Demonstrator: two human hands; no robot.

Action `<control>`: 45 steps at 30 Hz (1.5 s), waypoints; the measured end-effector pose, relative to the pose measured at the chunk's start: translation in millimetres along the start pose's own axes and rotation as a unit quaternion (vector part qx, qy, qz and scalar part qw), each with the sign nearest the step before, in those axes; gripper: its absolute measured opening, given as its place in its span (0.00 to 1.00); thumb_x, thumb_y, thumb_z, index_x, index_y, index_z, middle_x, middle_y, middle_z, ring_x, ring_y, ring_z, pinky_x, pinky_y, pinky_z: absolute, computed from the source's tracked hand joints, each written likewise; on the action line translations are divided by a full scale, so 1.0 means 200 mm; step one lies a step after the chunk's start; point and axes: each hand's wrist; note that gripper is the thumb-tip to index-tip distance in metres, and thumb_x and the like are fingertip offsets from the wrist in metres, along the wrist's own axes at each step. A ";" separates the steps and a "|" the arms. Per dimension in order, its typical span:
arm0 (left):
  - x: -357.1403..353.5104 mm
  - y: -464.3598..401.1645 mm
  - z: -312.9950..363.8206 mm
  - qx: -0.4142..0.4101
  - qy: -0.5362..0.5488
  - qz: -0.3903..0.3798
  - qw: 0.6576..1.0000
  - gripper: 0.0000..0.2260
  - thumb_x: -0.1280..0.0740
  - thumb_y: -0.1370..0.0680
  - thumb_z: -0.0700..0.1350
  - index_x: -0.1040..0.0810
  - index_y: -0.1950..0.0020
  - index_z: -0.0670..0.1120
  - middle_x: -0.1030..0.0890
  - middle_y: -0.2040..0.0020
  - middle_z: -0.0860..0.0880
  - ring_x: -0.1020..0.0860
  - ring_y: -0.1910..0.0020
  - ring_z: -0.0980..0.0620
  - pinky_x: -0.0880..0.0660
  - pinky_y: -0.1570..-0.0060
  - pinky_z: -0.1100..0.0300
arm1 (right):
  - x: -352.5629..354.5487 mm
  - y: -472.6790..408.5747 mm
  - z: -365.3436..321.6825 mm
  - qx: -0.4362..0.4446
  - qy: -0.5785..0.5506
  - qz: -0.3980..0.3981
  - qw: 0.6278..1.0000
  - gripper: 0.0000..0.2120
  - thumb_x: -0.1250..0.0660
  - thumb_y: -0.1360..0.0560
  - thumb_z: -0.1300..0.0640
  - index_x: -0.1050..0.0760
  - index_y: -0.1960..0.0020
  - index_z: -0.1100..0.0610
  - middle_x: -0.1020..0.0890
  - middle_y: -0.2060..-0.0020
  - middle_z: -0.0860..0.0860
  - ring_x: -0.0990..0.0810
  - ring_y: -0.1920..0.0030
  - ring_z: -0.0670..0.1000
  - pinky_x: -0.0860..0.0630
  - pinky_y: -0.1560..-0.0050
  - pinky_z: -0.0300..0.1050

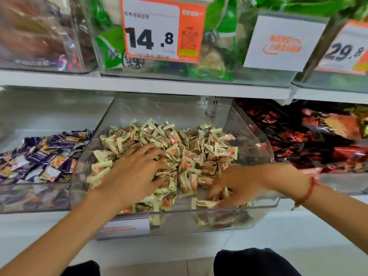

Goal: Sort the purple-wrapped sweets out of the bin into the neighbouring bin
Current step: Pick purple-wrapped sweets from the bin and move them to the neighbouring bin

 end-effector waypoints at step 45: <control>0.03 0.01 0.01 0.163 0.275 0.227 0.920 0.13 0.31 0.25 0.52 0.22 0.41 0.57 0.23 0.58 0.64 0.20 0.68 0.56 0.22 0.66 0.60 | -0.01 -0.33 -0.10 -0.011 -0.247 0.267 0.931 0.18 0.39 0.20 0.58 0.36 0.32 0.49 0.24 0.38 0.52 0.20 0.43 0.56 0.23 0.41 0.56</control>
Point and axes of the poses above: each hand's wrist, its own y-axis away from the middle knuckle, its own x-axis out of the back of the hand, z = x × y
